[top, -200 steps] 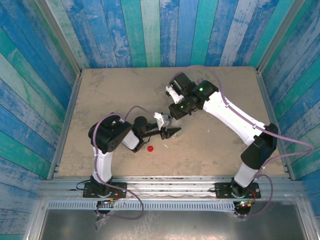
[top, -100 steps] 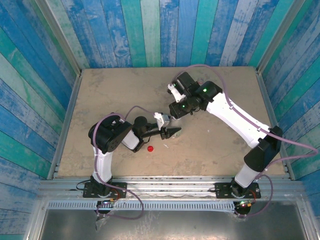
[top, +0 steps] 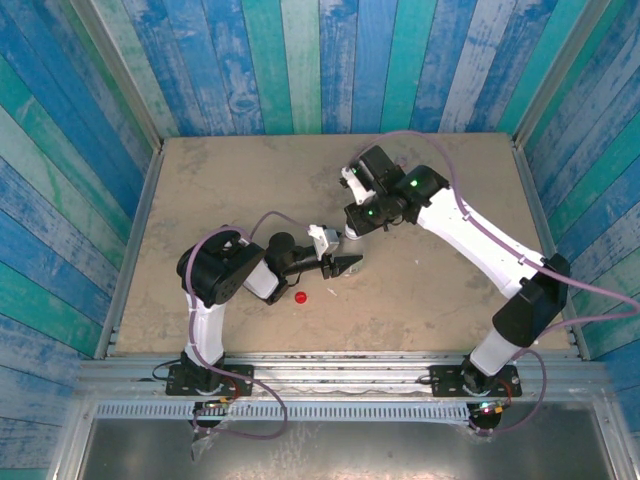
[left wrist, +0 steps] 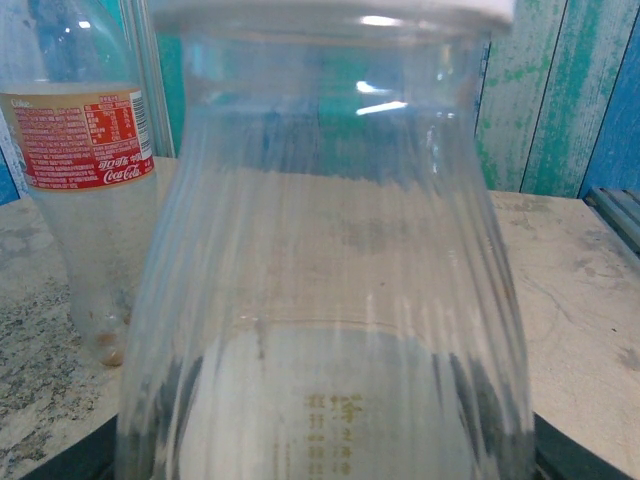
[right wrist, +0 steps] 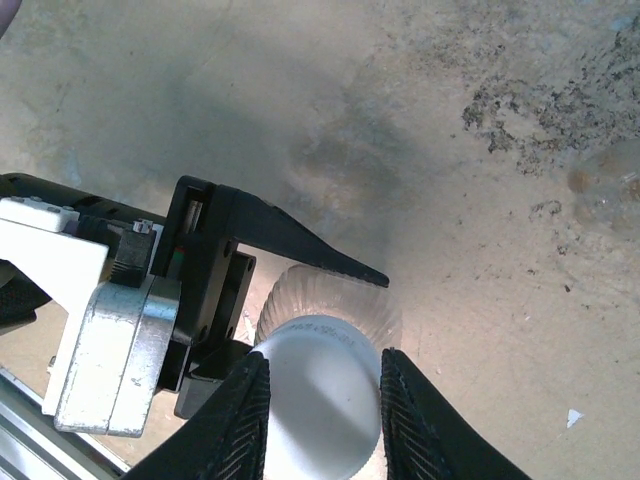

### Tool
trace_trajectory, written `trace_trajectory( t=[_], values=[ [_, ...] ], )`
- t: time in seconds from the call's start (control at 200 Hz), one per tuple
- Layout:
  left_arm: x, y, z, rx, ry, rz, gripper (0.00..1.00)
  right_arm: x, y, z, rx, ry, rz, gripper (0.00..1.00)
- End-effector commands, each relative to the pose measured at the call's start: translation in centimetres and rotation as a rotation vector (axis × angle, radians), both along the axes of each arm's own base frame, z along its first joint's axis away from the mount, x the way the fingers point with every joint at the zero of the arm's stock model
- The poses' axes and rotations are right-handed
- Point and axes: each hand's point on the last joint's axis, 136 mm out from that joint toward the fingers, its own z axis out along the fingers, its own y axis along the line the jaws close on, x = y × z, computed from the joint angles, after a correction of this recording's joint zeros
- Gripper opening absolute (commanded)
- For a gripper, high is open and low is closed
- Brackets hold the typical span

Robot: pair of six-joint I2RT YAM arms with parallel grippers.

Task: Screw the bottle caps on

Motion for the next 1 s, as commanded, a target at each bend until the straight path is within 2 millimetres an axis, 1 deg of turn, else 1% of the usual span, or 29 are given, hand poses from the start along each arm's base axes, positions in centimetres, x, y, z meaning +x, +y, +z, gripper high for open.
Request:
trace_trajectory(
  t=[0.0,0.09,0.21,0.306,0.421,0.471,0.541,0.721,0.806,0.992],
  values=[
    [-0.7,0.1,-4.2,0.102,0.131,-0.012,0.60,-0.5,-1.2,-0.5,-0.030,0.020,-0.022,0.32],
    [-0.7,0.0,-4.1,0.101,0.131,-0.013,0.60,-0.7,-1.7,-0.2,-0.028,0.007,-0.039,0.33],
    [-0.7,0.0,-4.1,0.100,0.131,-0.016,0.60,-0.9,-2.1,0.4,-0.005,-0.007,-0.057,0.40],
    [-0.7,-0.1,-4.1,0.097,0.133,-0.018,0.60,-1.0,-2.0,0.9,0.015,-0.016,-0.057,0.43],
    [-0.7,-0.1,-4.2,0.099,0.135,-0.018,0.60,-0.8,-1.8,1.5,0.032,-0.033,-0.057,0.43],
    [-0.7,-0.1,-4.2,0.100,0.137,-0.019,0.60,-0.7,-1.9,1.5,0.032,-0.037,-0.058,0.43],
    [-0.7,-0.1,-4.1,0.097,0.136,-0.020,0.60,-0.7,-1.8,1.0,0.024,-0.025,-0.057,0.42],
    [-0.7,-0.1,-4.2,0.099,0.136,-0.020,0.60,-0.8,-1.9,-0.4,0.001,0.008,-0.055,0.35],
    [-0.7,-0.1,-4.1,0.098,0.135,-0.020,0.60,-0.9,-2.0,-0.5,0.000,0.010,-0.056,0.32],
    [-0.7,-0.1,-4.2,0.100,0.136,-0.018,0.60,-0.9,-1.9,-0.6,0.007,0.017,-0.052,0.30]
  ],
)
